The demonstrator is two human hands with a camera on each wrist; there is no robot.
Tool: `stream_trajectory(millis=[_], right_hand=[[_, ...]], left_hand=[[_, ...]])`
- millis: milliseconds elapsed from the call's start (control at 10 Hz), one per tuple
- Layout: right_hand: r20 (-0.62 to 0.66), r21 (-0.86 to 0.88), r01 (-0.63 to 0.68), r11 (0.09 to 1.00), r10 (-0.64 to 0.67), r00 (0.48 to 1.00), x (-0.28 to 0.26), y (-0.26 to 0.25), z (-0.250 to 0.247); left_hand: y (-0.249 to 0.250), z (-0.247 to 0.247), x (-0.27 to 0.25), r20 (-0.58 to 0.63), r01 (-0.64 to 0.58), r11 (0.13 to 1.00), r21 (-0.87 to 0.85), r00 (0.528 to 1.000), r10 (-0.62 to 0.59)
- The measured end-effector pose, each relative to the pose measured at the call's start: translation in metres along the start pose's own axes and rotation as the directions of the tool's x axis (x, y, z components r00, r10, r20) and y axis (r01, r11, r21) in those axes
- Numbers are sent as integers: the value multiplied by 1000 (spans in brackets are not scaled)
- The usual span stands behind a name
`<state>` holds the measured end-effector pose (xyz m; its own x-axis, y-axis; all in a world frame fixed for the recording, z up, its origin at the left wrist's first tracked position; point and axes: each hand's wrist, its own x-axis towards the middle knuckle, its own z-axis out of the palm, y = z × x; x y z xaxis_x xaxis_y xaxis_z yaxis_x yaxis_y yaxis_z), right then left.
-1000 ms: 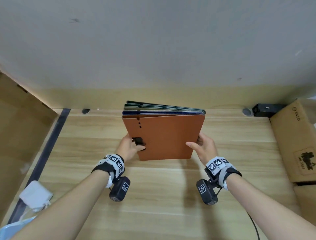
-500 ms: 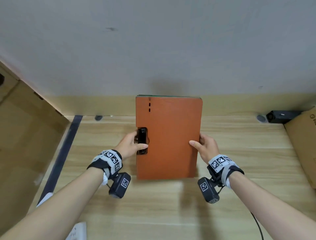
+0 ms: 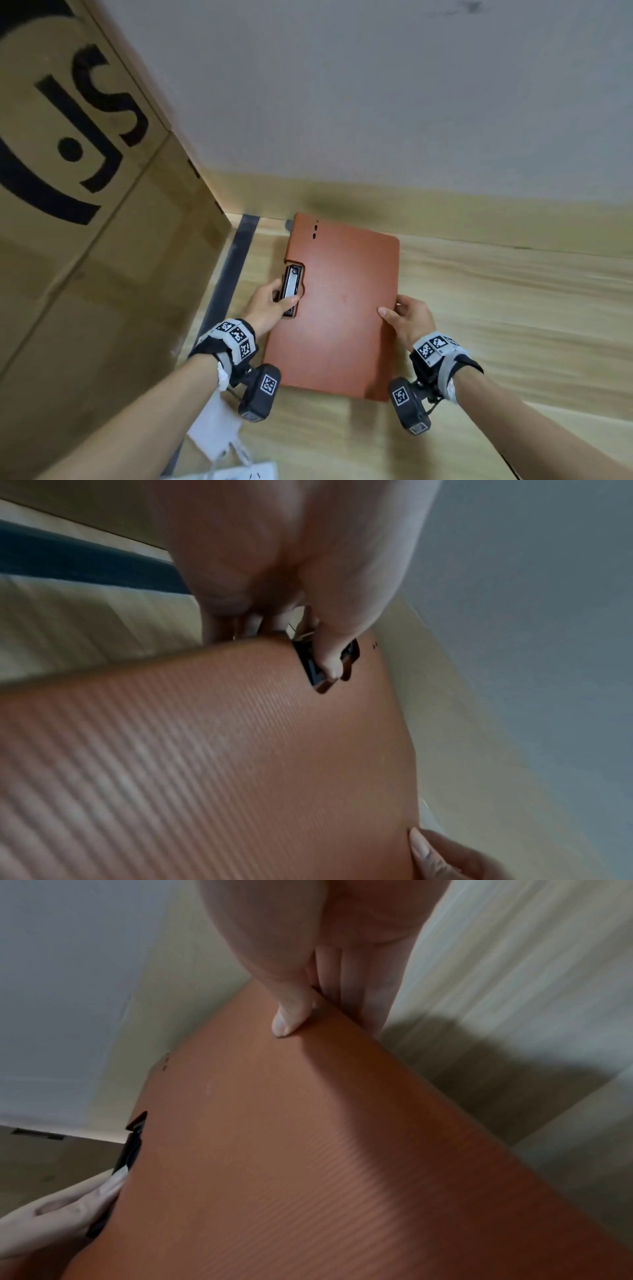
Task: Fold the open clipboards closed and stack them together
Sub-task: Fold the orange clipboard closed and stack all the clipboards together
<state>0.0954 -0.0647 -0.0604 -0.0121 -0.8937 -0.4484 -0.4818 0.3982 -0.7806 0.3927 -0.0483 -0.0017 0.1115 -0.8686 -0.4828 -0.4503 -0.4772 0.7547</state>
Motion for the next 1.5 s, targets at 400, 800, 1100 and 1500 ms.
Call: stream_trajectory(millis=[400,800,1100,1500], right_hand=[[113,-264,-23,964,55,992,45,-65,77],[27,-378,-79,923,96,995,58,-88,102],[1,-440,-115,890,128,992,57,-93,104],[68,-8,-158,987,159,985,39,-90,73]], left_hand=[[-46,-59,53,-128,128,979,-161,980,-150],[-53,-73,76,-176,122,990,-77,975,-134],[-58,-72,79,-207,95,994,-46,973,-103],[-25,-65,70,-327,125,991,-51,935,-135]])
